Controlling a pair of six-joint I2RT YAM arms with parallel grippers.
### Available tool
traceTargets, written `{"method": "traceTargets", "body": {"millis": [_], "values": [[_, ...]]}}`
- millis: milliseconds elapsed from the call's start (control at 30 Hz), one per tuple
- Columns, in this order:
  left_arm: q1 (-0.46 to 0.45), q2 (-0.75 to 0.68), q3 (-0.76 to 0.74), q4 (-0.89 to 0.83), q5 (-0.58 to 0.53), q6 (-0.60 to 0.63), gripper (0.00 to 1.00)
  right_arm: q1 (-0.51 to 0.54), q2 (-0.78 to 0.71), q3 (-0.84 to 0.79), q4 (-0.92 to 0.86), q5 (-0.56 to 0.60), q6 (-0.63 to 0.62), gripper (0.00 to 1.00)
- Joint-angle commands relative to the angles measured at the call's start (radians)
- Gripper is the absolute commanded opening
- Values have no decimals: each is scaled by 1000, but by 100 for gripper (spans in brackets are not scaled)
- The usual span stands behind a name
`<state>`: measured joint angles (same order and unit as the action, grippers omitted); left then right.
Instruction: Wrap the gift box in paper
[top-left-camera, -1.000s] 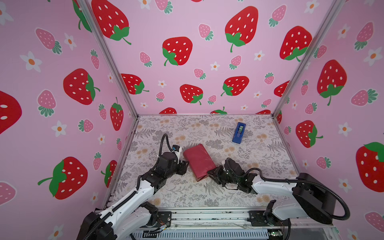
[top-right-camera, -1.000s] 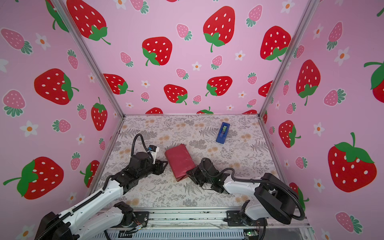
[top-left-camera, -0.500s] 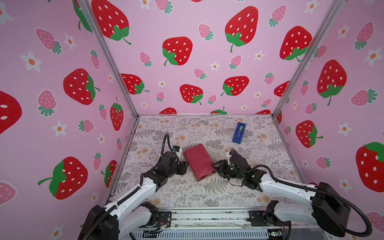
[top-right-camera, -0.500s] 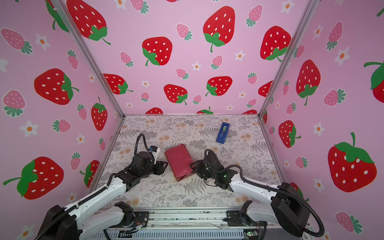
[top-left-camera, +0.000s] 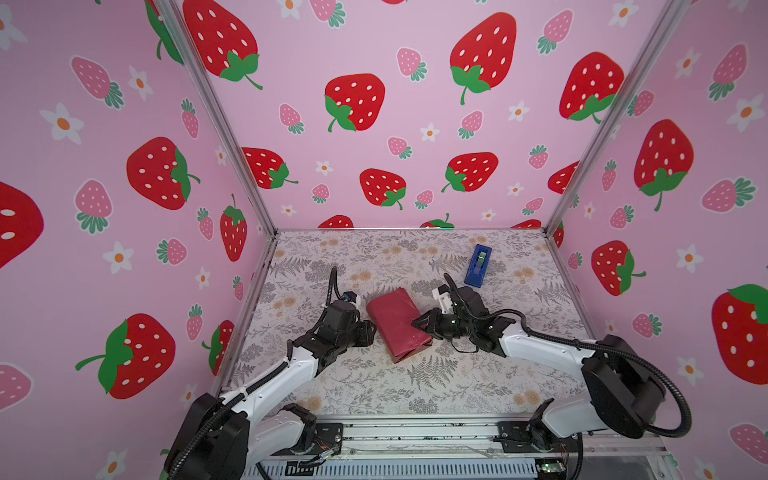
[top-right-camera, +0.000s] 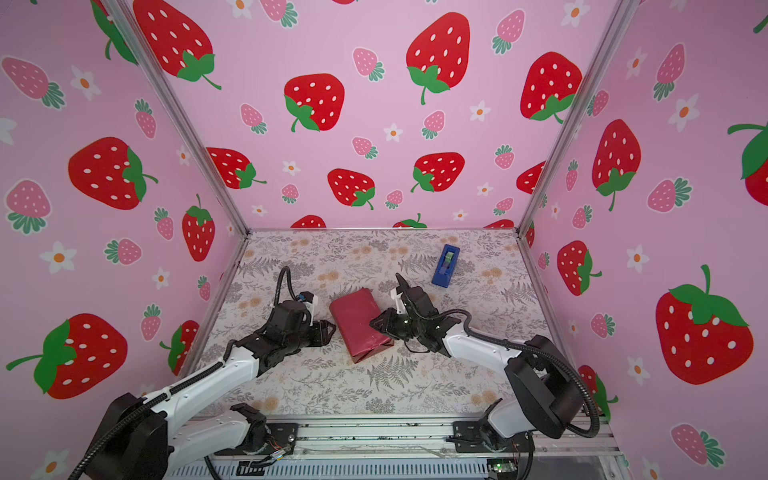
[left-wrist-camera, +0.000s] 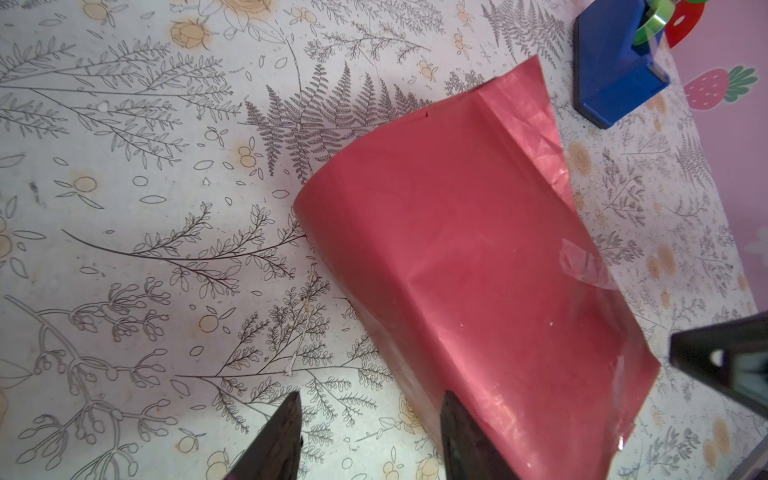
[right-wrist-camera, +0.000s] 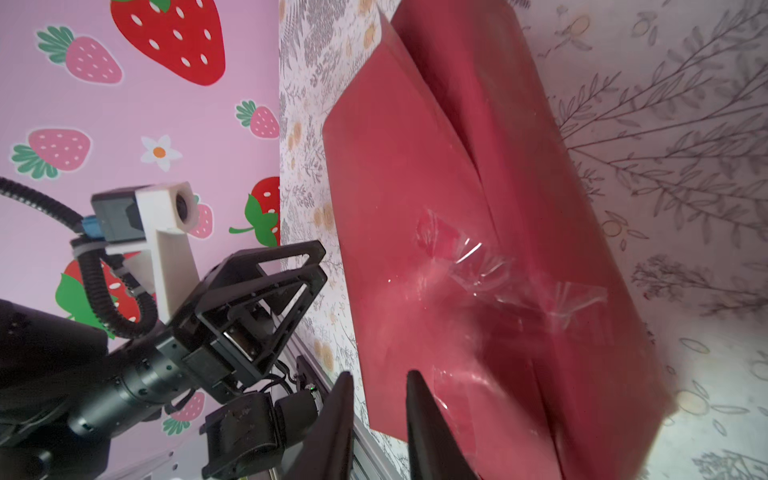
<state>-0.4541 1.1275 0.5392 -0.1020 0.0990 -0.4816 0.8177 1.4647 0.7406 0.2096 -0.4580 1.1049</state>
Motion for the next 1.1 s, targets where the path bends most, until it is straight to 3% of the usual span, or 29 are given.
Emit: {"method": "traceTargets", "body": {"millis": [0,567,800,1067], "values": [[6,10,47,-9,8,-35,55,-3,15,11,33,-66,-30,25],[15,78,76,-41,32,-34,54,-10,122,0,42,-32,-31,25],[21,83,79,-50,60,-30,54,-25,102,74,-54,30,-108,26],[24,76,116,-86,81,-17,56,-23,25,62,-99,-10,-149,27]]}}
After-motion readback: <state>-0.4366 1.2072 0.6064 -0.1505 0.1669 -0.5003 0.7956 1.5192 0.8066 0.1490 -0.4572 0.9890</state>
